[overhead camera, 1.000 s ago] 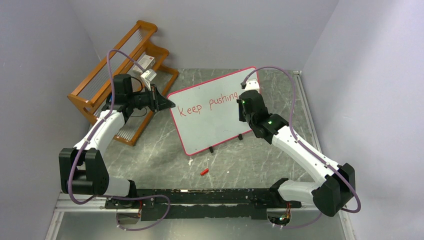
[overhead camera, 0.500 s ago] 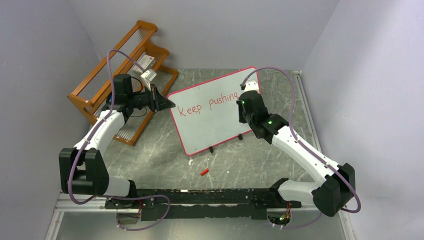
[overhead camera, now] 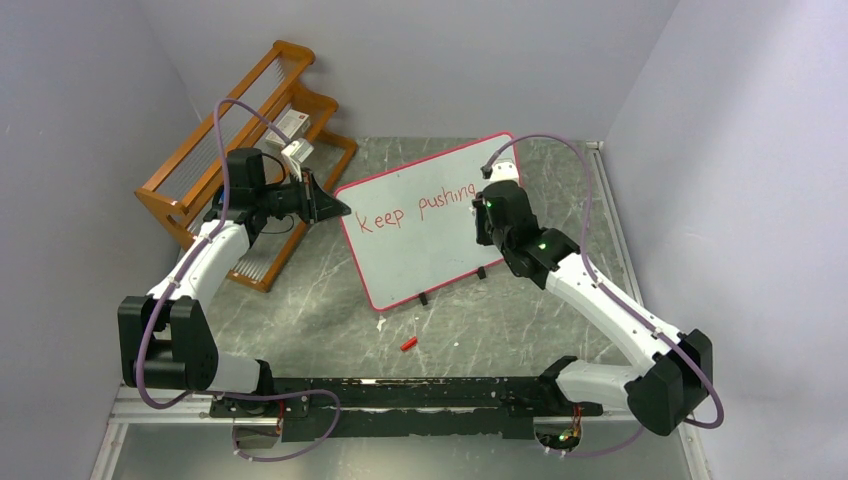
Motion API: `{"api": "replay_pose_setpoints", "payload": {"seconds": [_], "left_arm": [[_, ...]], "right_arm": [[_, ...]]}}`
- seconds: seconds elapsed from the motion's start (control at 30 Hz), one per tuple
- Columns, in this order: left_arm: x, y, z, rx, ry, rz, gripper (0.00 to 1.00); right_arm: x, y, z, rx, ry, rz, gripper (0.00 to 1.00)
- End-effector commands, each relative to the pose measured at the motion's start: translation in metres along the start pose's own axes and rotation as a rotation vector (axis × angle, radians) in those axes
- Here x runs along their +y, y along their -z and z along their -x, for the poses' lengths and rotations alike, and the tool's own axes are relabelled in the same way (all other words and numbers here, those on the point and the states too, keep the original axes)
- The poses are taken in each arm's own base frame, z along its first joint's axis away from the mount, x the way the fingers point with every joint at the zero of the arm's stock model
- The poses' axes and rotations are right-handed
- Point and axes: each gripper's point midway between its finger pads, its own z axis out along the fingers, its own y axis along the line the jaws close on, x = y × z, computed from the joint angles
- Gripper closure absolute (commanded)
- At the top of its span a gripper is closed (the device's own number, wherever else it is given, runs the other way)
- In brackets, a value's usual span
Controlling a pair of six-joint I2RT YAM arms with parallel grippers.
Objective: Write a sentence on the whiteboard
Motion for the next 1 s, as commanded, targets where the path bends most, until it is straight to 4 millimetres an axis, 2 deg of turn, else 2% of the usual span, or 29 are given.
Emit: {"api": "replay_pose_setpoints", "payload": {"seconds": [0.0, 0.27, 0.53, 0.73, 0.97], "left_arm": [[0.027, -0.008, -0.024, 0.064, -0.033, 0.104, 0.95], [0.031, -0.007, -0.025, 0.066, -0.029, 0.126, 0.95], [0.031, -0.006, -0.023, 0.059, -0.025, 0.137, 0.95], [0.029, -0.005, -0.023, 0.052, -0.02, 0.139, 0.95], [0.027, -0.004, -0.023, 0.042, -0.015, 0.141, 0.95]], "right_arm": [[0.002, 0.013, 0.024, -0.089, -0.045, 0.029, 1.0], [0.002, 0.035, 0.026, -0.125, -0.055, 0.081, 1.0], [0.014, 0.051, 0.016, -0.126, -0.062, 0.146, 1.0], [0.033, 0.058, 0.003, -0.104, -0.039, 0.16, 1.0], [0.074, 0.068, -0.017, -0.096, 0.015, 0.184, 1.0]]}}
